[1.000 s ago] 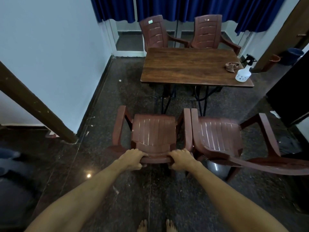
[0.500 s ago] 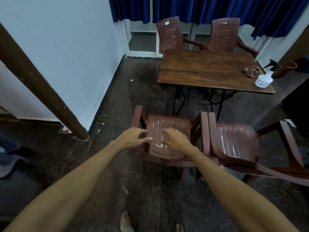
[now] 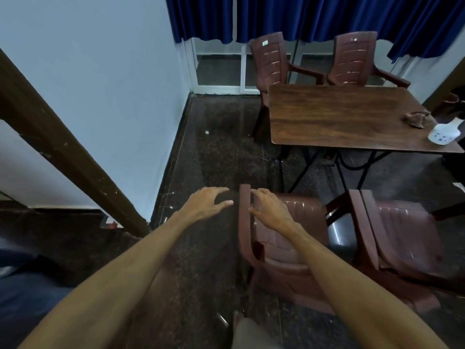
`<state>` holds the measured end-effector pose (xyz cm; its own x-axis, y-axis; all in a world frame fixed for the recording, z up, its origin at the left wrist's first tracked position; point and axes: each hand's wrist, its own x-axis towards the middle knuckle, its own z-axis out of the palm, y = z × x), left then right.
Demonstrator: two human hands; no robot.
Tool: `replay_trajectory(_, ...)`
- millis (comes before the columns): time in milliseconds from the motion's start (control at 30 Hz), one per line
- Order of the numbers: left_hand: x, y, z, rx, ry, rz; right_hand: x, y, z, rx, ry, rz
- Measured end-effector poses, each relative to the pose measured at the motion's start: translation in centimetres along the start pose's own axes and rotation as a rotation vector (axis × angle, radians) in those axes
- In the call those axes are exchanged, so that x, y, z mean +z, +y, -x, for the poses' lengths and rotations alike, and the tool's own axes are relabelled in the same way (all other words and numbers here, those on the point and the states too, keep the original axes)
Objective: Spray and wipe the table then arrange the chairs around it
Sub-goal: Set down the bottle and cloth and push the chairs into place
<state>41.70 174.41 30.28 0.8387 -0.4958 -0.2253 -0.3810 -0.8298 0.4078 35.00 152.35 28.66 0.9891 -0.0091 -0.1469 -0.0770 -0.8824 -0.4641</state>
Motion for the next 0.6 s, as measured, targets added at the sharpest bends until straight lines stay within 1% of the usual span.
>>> replay_trajectory(300,-6.5,-11.2,-14.7,-0.036,0.022,0.032,2.2,-3.2,-20.1,0.047,0.019,-0.057)
replay_trajectory(433,-11.5,-15.4,-21.9,-0.058,0.054,0.07,0.3,-5.1,-29.5,0.054,0.055,-0.069)
replay_trajectory(600,-17.3,-19.0,-32.0,-0.01,0.09,0.103,-2.5,-6.6,-40.9,0.051,0.126,-0.07)
